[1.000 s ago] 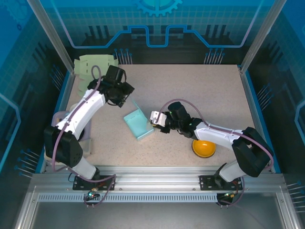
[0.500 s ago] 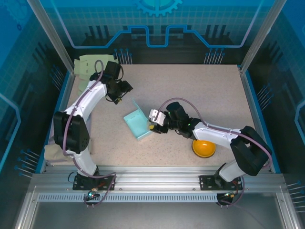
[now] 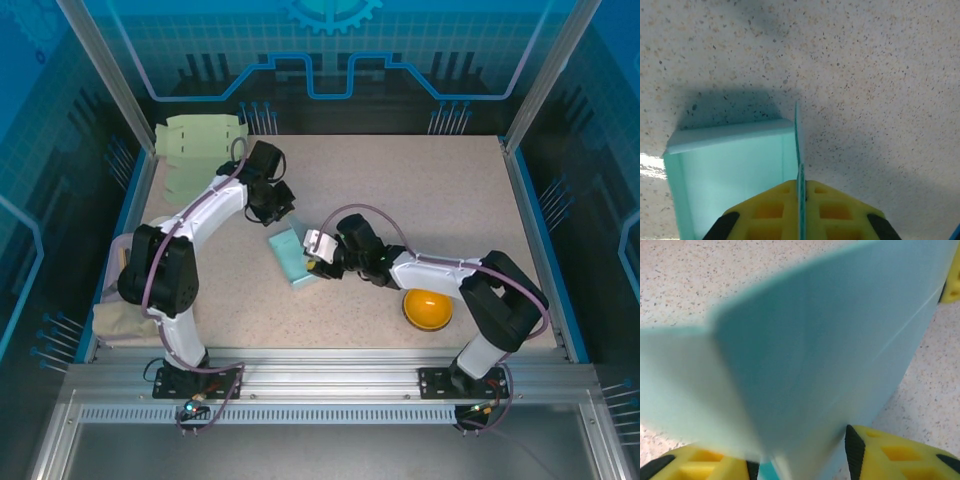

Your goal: Fold the paper box

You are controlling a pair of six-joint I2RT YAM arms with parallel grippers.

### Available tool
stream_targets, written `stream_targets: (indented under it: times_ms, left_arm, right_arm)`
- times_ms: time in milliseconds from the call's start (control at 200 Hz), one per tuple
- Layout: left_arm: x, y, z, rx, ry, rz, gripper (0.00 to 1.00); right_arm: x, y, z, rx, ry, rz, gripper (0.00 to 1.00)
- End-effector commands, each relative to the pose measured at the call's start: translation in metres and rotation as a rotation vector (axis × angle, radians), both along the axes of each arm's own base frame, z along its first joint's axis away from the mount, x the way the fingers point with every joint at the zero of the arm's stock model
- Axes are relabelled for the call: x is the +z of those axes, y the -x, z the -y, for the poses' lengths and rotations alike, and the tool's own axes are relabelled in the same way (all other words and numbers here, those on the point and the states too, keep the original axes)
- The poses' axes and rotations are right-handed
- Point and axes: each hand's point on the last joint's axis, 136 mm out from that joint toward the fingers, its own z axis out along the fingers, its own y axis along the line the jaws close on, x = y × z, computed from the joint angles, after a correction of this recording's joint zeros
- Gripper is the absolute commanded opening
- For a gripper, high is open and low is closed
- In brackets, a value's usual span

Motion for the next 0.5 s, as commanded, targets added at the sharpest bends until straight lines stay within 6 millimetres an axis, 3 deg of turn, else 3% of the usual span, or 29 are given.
stream_targets:
  times_ms: [0,95,260,345,415,495]
  left_arm:
    - [-0.012,0.012,0.007,-0.005,0.021,-0.041,0.01]
    - [-0.015,0.016,0.007,0.005,0.024,-0.051,0.01]
    - [-0.013,0.016,0.007,-0.005,0.020,-0.047,0.06]
    - [-0.002,0.011,0.002,-0.024,-0.009,-0.029,0.21]
    - [0.014,0.006,-0.006,-0.028,-0.032,0.002,0.50]
    - [0.037,-0.002,-0.017,-0.023,-0.048,0.046,0.66]
  right_arm:
    - [0.020,-0.011,-0.015,0.008,-0.042,0.068,0.44]
    - [0.023,-0.015,-0.015,-0.005,-0.045,0.077,0.42]
    - [0.021,-0.014,-0.010,-0.008,-0.021,0.102,0.16]
    - [0.019,-0.013,-0.007,0.000,-0.003,0.119,0.10]
    - [0.017,-0.013,-0.005,-0.001,0.016,0.134,0.09]
    - [0.015,-0.013,-0.002,0.005,0.040,0.148,0.09]
